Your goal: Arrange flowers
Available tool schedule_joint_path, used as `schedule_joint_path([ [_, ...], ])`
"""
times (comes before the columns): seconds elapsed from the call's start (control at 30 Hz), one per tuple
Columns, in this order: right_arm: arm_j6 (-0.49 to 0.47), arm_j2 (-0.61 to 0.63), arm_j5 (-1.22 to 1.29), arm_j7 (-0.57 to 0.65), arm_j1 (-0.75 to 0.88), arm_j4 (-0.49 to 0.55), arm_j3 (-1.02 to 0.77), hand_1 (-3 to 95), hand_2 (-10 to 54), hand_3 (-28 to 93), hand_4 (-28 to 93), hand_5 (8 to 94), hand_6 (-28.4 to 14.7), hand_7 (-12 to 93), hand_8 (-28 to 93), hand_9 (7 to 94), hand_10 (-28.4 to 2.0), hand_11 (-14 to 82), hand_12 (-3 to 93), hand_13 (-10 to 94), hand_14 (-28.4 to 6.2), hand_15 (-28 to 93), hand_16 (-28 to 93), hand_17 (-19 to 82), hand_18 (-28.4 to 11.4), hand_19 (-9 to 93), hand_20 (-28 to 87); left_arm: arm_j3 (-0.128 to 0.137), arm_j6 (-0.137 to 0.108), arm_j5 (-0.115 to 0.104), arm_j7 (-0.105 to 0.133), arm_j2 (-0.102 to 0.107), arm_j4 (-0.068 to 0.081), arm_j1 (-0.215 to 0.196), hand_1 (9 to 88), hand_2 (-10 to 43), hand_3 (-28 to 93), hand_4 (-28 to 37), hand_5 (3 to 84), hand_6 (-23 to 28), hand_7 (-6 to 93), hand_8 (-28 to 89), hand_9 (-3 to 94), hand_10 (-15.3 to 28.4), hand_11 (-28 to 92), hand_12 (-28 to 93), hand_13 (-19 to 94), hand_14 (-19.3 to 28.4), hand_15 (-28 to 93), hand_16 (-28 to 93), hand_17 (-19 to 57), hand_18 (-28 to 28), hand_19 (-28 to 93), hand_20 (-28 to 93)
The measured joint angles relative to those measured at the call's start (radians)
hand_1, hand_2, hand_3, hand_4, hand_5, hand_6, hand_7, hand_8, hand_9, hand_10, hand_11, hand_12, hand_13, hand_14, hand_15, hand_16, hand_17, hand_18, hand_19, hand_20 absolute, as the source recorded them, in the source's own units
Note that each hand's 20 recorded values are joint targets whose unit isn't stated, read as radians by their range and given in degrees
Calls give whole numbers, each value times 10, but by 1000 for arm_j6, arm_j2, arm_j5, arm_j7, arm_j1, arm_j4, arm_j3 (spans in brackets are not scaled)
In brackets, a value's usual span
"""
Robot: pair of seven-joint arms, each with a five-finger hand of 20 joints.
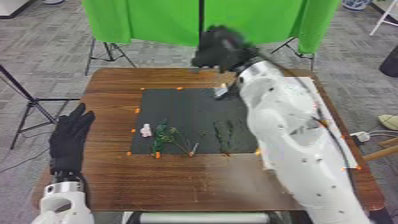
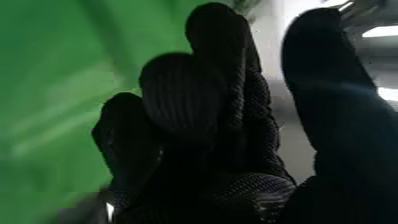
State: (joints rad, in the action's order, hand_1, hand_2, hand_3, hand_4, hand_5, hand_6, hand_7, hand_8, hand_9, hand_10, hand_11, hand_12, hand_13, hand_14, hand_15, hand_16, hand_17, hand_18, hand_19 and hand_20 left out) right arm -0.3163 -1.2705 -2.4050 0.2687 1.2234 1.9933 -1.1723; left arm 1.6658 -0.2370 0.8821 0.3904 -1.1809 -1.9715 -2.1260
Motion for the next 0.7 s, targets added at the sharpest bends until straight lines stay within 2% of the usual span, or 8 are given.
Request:
schedule_joint_path([
  [0.13,-11,168,12,41,83,92,-175,366,-95,598,-107,695,0,156,-64,783,-142,269,269,840,-61,559,333,575,-127,932,514,2,-2,0,2,0,-4,-8,154,87,663,-283,443,59,42,-56,440,137,125,104,321,137,87,5,74,98,19,191],
  [0.33,-81,342,2,89,266,76,-372,377,-95,590,-109,685,14,146,-68,781,-145,229,252,842,-59,562,327,578,-125,932,510,4,-4,0,1,0,-7,-14,160,82,665,-283,445,59,44,-56,441,137,128,103,326,139,89,5,75,97,19,191],
  [0.47,-110,346,-15,130,340,1,-409,385,-95,593,-114,686,19,143,-73,791,-141,212,234,868,-47,552,320,600,-117,932,502,4,-3,0,-1,-1,-7,-12,161,80,667,-283,445,58,45,-56,442,137,130,104,328,142,90,5,75,98,19,191],
  [0.7,-114,259,-41,154,359,-140,-405,396,-95,591,-116,688,22,141,-77,804,-133,190,212,899,-33,532,319,625,-104,932,490,2,-2,3,-6,-3,-6,-10,168,72,670,-283,446,57,48,-56,444,137,133,104,332,143,91,5,75,98,19,192],
])
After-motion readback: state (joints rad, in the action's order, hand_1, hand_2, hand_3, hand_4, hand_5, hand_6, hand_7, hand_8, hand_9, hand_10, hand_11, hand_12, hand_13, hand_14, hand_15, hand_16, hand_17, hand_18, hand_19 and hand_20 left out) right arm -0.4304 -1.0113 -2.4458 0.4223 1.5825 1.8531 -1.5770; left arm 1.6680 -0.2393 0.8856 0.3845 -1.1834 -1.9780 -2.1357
